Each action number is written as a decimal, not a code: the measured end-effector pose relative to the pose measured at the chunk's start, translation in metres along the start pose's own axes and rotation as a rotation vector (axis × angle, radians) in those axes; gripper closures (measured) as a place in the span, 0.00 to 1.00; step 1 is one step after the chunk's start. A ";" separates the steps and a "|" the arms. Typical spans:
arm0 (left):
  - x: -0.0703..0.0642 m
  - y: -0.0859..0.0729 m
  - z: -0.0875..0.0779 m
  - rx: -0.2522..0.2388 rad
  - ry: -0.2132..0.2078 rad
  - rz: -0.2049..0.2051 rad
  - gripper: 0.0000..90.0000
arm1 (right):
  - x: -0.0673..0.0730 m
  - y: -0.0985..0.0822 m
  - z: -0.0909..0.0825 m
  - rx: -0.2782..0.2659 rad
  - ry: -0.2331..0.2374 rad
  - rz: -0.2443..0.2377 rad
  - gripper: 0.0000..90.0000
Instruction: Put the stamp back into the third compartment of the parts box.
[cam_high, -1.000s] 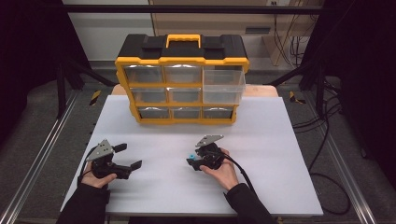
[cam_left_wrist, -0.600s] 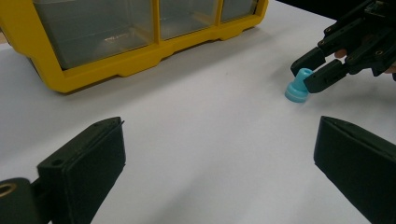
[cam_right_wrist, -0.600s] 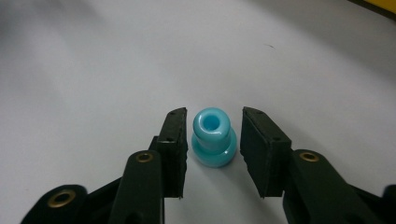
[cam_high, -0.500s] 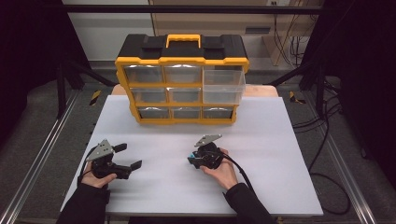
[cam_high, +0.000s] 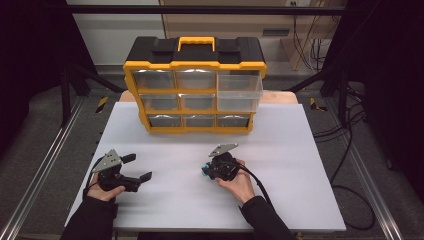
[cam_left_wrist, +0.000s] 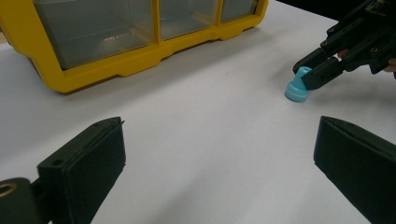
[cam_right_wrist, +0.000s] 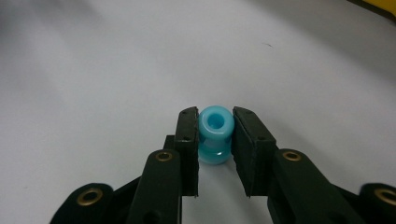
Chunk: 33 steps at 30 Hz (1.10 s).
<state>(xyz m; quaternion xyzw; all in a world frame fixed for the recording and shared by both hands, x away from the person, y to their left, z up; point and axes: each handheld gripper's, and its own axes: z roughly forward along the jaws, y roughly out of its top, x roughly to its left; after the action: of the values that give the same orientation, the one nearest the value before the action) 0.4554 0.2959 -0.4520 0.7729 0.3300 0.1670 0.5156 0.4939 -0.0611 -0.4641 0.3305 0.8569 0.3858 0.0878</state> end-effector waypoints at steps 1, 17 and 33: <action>0.000 0.000 0.000 -0.001 0.000 0.000 0.02 | 0.000 0.000 0.000 0.002 0.000 0.002 0.80; 0.000 0.000 -0.001 -0.004 0.001 0.000 0.02 | 0.003 0.002 -0.005 0.008 -0.001 -0.008 0.81; 0.000 0.000 -0.002 -0.007 0.005 -0.001 0.02 | 0.004 0.009 -0.026 -0.022 0.002 -0.017 0.81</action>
<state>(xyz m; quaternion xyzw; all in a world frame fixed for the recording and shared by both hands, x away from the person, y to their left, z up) 0.4546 0.2969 -0.4513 0.7706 0.3312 0.1699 0.5174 0.4851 -0.0701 -0.4393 0.3218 0.8556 0.3946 0.0938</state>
